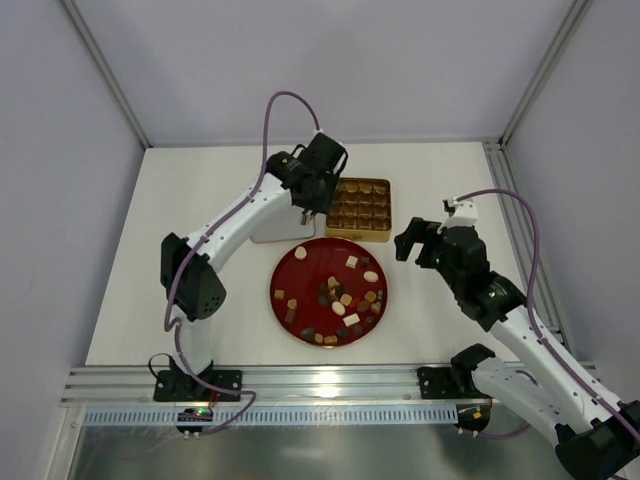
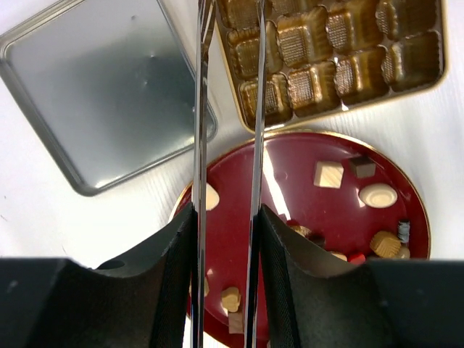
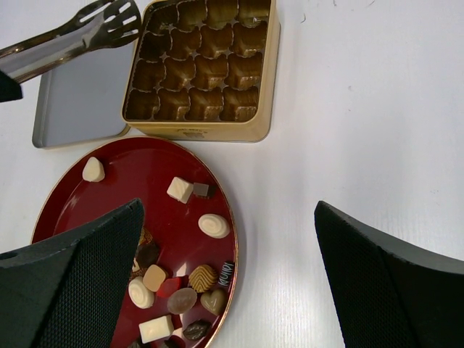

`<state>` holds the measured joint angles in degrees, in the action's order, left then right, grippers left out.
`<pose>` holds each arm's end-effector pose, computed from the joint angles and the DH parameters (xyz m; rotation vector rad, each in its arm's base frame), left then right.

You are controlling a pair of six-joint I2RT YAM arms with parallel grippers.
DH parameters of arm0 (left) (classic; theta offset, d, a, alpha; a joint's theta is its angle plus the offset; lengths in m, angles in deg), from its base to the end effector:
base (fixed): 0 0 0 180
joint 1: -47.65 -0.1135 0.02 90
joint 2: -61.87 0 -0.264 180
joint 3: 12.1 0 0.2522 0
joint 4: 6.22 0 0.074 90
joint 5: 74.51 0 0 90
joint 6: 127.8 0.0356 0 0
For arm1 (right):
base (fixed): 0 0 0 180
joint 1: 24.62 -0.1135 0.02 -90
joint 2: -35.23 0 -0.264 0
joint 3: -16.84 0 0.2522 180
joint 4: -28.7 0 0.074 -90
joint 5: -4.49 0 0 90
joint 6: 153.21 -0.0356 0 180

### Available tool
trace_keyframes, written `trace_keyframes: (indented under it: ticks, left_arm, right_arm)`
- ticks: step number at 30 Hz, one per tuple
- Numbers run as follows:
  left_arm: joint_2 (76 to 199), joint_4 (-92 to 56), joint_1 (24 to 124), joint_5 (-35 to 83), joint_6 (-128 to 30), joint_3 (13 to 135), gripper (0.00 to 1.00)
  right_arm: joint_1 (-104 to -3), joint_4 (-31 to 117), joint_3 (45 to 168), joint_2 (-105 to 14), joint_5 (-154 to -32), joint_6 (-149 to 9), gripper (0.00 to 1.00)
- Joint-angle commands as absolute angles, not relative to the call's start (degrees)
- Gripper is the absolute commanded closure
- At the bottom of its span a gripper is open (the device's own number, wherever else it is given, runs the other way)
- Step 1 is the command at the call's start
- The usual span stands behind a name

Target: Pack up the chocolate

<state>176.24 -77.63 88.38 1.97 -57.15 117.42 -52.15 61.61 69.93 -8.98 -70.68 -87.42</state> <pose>0.3333 -0.2760 0.3296 0.3777 2.4884 -0.1237 0.1629 0.0746 0.2924 0.1100 1.9872 0.3294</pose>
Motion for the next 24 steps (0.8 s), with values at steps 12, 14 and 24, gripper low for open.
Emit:
trace_keyframes:
  ticks: [12,14,24]
  left_arm:
    - [151.01,-76.76,95.02,4.24,-61.17,94.49,0.62]
    - [148.80,-76.67,96.60,4.76,-62.05,92.20,0.62]
    - [140.89,-76.14,105.03,6.79,-66.71,80.07,0.62]
  right_arm:
    - [-52.22,60.39,70.41,-7.49,-70.48,-87.82,0.00]
    - [-52.22,60.39,70.06,-7.32,-70.31,-87.82,0.00]
    - [-52.22,60.30,69.36,-7.67,-69.60,-87.65,0.00]
